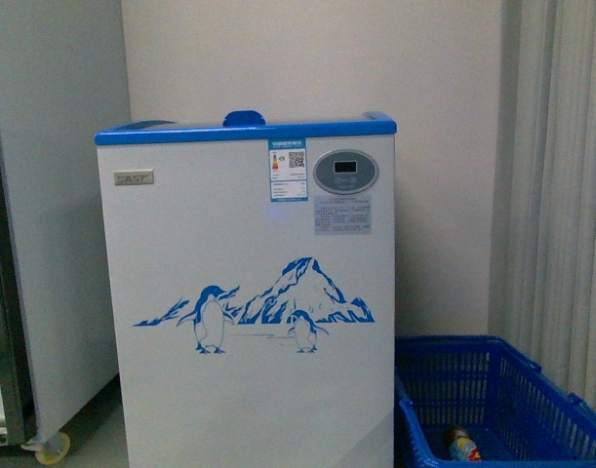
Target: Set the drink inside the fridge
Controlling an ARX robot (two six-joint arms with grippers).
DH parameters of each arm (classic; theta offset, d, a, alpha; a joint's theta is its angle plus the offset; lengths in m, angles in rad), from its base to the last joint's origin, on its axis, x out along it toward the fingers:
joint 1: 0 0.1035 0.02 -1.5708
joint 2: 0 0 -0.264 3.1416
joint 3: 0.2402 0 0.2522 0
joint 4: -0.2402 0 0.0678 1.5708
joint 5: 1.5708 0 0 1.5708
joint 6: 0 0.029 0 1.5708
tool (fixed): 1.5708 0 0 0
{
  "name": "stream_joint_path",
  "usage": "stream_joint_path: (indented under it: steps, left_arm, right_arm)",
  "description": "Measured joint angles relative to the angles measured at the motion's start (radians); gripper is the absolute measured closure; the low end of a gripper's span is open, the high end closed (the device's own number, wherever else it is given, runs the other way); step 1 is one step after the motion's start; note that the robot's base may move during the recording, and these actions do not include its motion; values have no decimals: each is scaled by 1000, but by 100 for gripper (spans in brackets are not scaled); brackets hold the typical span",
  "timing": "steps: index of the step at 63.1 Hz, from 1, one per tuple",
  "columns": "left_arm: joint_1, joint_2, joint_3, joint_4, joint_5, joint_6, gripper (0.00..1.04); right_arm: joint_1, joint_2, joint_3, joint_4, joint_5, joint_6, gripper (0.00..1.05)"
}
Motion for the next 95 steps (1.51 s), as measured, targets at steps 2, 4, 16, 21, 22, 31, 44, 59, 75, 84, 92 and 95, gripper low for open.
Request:
stream_joint_path:
  steps: [2, 4, 16, 21, 22, 31, 44, 59, 75, 84, 92, 95]
  left_arm:
    - [0, 0, 0, 0, 0, 0, 8]
    - [0, 0, 0, 0, 0, 0, 8]
    - [0, 0, 0, 0, 0, 0, 8]
    - [0, 0, 0, 0, 0, 0, 8]
    - [0, 0, 0, 0, 0, 0, 8]
    - [0, 0, 0, 0, 0, 0, 8]
    - [0, 0, 0, 0, 0, 0, 8]
    - [0, 0, 0, 0, 0, 0, 8]
    - [0, 0, 0, 0, 0, 0, 8]
    - [0, 0, 0, 0, 0, 0, 8]
    - [0, 0, 0, 0, 0, 0, 8]
    - [0, 0, 0, 0, 0, 0, 8]
  right_arm:
    - [0, 0, 0, 0, 0, 0, 7]
    - [0, 0, 0, 0, 0, 0, 7]
    - [0, 0, 0, 0, 0, 0, 7]
    - [0, 0, 0, 0, 0, 0, 7]
    - [0, 0, 0, 0, 0, 0, 7]
    - [0, 0, 0, 0, 0, 0, 7]
    - [0, 0, 0, 0, 0, 0, 7]
    - [0, 0, 0, 0, 0, 0, 7]
    - [0, 0, 0, 0, 0, 0, 7]
    - [0, 0, 0, 0, 0, 0, 7]
    - [0, 0, 0, 0, 0, 0, 7]
    - [0, 0, 0, 0, 0, 0, 7]
